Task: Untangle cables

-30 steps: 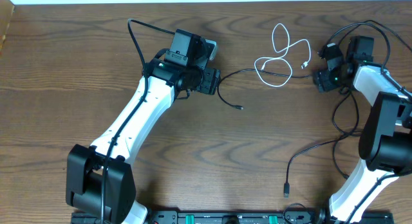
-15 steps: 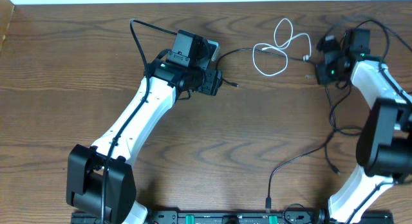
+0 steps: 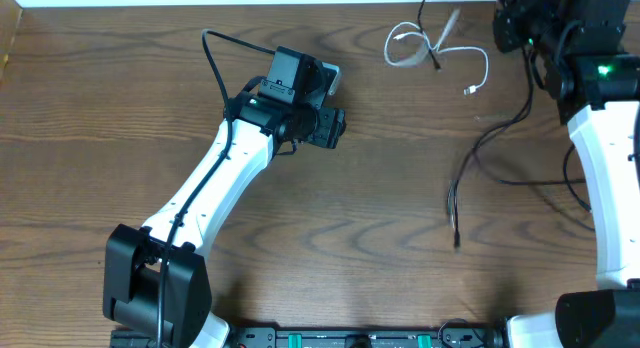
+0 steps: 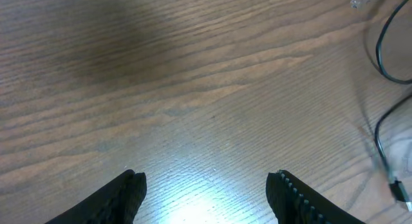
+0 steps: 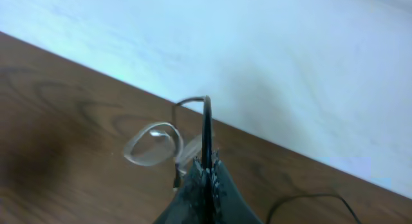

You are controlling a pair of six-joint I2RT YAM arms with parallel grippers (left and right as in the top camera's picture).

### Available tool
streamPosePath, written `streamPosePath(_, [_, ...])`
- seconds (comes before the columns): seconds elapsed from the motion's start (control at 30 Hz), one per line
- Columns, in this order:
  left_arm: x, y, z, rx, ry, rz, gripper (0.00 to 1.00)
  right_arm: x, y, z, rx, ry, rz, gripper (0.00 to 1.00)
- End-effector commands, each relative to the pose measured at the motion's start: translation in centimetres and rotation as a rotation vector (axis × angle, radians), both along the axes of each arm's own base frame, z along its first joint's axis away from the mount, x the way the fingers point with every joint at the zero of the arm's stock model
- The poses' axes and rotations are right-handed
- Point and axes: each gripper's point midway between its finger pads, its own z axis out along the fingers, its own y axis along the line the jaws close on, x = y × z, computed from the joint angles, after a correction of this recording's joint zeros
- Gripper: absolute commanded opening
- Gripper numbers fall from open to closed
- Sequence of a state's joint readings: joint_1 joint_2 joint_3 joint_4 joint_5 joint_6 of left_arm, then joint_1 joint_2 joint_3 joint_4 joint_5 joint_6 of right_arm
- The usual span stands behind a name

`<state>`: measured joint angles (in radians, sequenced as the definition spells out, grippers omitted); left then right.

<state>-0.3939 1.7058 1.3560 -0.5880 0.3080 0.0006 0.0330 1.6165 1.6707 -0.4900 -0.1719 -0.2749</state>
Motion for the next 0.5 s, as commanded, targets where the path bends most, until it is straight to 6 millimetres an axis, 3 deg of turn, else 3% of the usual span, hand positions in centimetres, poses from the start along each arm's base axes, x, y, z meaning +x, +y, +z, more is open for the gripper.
streamPosePath(0.0, [-0.2,0.3,-0.8,0.028,0.002,-0.020,0.65,-0.2,0.9,6.2,0.076,-0.119,0.031,0.01])
streamPosePath(0.33, [-0.5,0.5,-1.0,0.043,0.012,-0.032,0.65,-3.7,4.7,18.6,0.238,-0.370,0.252,0.01])
streamPosePath(0.47, [-0.6,0.5,-1.1,0.047,0.014,-0.037,0.65,-4.3,4.6,20.2,0.234,-0.412,0.254,0.01])
